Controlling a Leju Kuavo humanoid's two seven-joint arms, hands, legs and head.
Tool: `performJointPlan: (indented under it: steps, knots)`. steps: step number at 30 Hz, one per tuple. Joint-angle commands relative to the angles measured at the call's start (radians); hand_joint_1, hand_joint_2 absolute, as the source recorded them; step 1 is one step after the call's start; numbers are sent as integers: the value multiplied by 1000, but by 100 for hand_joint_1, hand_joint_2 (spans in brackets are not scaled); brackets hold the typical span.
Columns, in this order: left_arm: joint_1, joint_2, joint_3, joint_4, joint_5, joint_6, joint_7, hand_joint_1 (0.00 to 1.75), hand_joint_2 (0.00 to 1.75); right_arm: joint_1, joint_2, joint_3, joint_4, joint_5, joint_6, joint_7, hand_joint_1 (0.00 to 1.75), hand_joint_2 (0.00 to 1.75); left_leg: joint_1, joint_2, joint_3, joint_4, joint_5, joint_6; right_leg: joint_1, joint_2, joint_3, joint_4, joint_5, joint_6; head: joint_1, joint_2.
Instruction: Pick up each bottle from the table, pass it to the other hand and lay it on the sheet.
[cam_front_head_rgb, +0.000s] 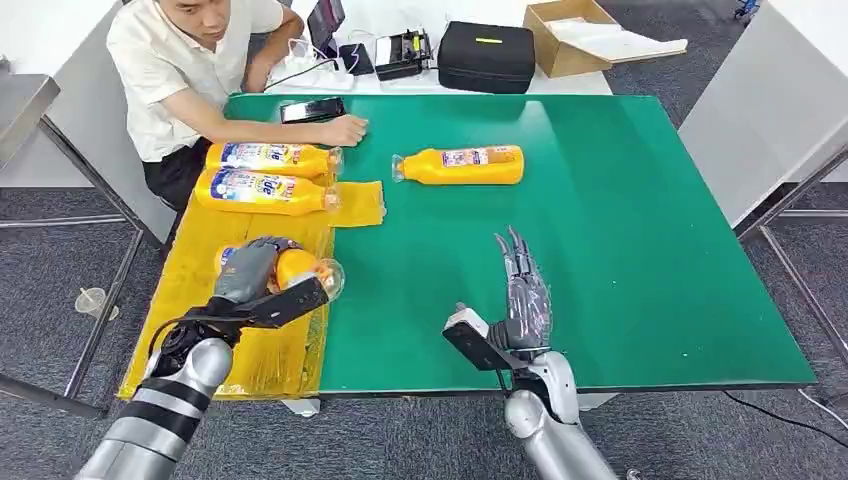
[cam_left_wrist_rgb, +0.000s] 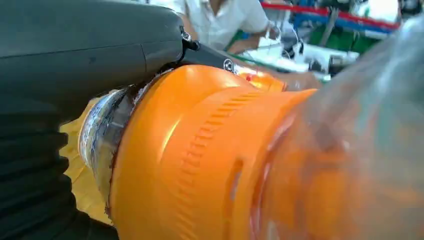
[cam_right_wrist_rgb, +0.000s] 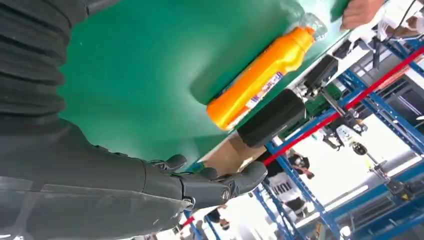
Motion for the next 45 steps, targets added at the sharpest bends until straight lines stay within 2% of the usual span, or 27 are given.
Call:
performJointPlan:
  steps: [1, 6, 9, 10, 11, 12, 27, 38, 42, 45]
  knots:
    - [-231, 17, -129, 312, -10, -120, 33, 175, 175, -20, 22, -36, 33, -41, 22, -40, 0, 175, 1, 0, 2, 1, -1, 0, 1, -1, 3, 0, -1, -3, 0, 0]
    - [-348, -37, -178, 570, -27, -142, 52, 175, 175, -65, 33, -30, 94, -94, 35, -77, 0, 175, 2, -1, 4, 2, -2, 0, 3, -3, 6, 1, -2, -5, 0, 0]
    - [-366, -58, -167, 624, -23, -131, 59, 175, 175, -75, 39, -29, 111, -113, 37, -87, 0, 175, 1, 2, 5, 1, -2, -1, 2, 0, 6, 0, -1, -5, 0, 0]
    - [-373, -64, -163, 638, -18, -144, 62, 129, 175, -80, 41, -28, 119, -117, 39, -90, 0, 175, 1, 1, 4, 0, -1, 0, 1, 0, 5, -1, 0, -3, 0, 0]
    - [-379, -68, -161, 650, -14, -155, 63, 9, 175, -85, 43, -26, 128, -123, 41, -95, 0, 175, 0, 1, 4, 0, -1, 0, 1, 0, 4, -1, 0, -2, 0, 0]
    - [-386, -76, -156, 667, -7, -172, 71, 0, 175, -92, 45, -21, 142, -129, 45, -99, 0, 175, 1, 1, 5, 0, -1, 0, 2, 0, 6, -1, -1, -4, 0, 0]
    - [-397, -90, -162, 701, 0, -230, 80, 0, 175, -112, 49, -17, 181, -162, 57, -116, 0, 175, 1, 1, 4, 1, -2, 0, 2, 0, 6, 0, -1, -3, 0, 0]
    - [-366, -116, -153, 715, -3, -167, 119, 0, 175, -131, 54, -24, 241, -175, 52, -136, 0, 175, 1, 2, 6, 1, -2, 0, 2, 0, 8, -1, -2, -4, 0, 0]
    - [-337, -115, -137, 650, 8, -93, 71, 0, 175, -121, 45, -20, 233, -156, 55, -123, 0, 175, 0, 2, 5, 0, -2, 0, 1, 1, 6, 0, -1, -3, 0, 0]
    - [-273, -107, -123, 506, 35, -38, 13, 0, 175, -93, 36, -34, 199, -127, 26, -107, 0, 175, 1, 1, 5, 0, -2, 0, 2, 0, 7, -1, -1, -4, 0, 0]
